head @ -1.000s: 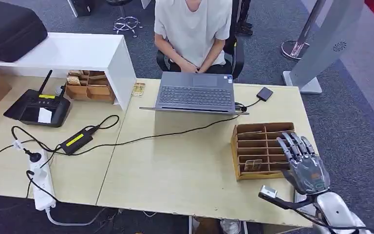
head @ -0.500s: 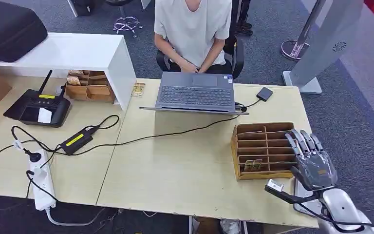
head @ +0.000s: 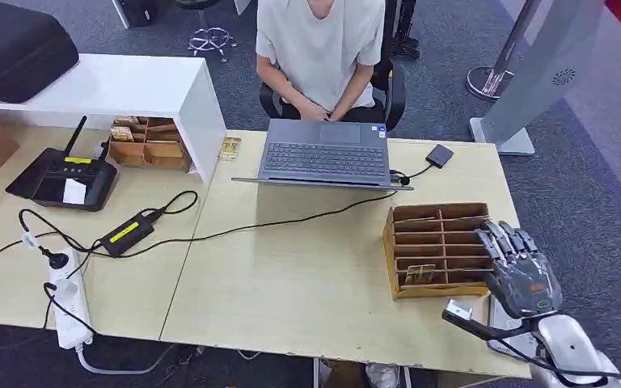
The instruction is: Pass the card to the sensor for recognition and then transmit it.
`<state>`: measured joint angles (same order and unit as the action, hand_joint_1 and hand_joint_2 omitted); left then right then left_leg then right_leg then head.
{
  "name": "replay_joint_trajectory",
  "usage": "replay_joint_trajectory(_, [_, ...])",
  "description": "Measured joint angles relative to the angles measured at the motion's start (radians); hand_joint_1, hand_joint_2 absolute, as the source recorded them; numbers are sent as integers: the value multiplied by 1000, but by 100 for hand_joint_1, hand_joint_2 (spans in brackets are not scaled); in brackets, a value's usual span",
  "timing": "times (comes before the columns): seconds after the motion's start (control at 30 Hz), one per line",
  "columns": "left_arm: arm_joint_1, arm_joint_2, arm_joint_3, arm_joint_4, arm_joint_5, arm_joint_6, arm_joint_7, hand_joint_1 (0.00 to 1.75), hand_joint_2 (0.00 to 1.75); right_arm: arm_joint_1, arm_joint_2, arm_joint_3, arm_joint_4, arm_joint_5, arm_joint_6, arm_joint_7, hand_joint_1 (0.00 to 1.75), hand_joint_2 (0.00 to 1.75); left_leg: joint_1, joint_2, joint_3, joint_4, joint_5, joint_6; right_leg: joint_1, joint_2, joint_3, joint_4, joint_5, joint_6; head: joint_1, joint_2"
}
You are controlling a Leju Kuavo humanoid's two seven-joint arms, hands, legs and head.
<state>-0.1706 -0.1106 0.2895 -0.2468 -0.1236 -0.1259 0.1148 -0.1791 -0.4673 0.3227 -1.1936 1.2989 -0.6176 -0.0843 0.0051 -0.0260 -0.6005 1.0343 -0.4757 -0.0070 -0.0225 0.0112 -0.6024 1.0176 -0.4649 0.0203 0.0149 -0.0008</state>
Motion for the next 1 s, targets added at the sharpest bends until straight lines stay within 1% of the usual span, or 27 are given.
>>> replay_joint_trajectory(0.5, [0, -1, 0, 0, -6, -1, 1, 0, 175, 2, 2, -21, 7, -23, -3, -31, 175, 175, 0, 0, 0, 0, 0, 0, 0, 0, 0, 0, 0, 0, 0, 0])
replay_joint_trajectory(1.0, [0, -2, 0, 0, -10, -2, -2, 0, 175, 7, 2, -28, 13, -32, -3, -40, 175, 175, 0, 0, 0, 0, 0, 0, 0, 0, 0, 0, 0, 0, 0, 0])
